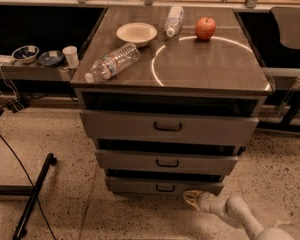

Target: Close bottom drawer

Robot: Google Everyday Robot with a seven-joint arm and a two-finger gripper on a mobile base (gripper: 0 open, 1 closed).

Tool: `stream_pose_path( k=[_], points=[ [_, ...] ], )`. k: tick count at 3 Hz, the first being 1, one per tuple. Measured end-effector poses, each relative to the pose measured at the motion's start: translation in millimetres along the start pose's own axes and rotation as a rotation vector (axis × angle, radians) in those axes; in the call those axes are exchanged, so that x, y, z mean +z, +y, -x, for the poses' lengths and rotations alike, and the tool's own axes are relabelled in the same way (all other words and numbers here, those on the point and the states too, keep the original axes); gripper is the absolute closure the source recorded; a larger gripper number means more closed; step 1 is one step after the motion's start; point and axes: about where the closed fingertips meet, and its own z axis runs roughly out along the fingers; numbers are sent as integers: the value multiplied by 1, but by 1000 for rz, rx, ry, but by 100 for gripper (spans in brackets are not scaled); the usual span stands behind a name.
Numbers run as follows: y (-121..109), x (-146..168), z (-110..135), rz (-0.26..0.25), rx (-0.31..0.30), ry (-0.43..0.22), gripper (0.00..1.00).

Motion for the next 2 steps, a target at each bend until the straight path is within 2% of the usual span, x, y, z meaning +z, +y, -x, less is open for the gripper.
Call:
stream_pose_path(
  k=[1, 2],
  points=[
    [23, -18, 3, 22, -48, -25, 100],
    [73, -51, 13, 83, -64, -58, 100]
  ],
)
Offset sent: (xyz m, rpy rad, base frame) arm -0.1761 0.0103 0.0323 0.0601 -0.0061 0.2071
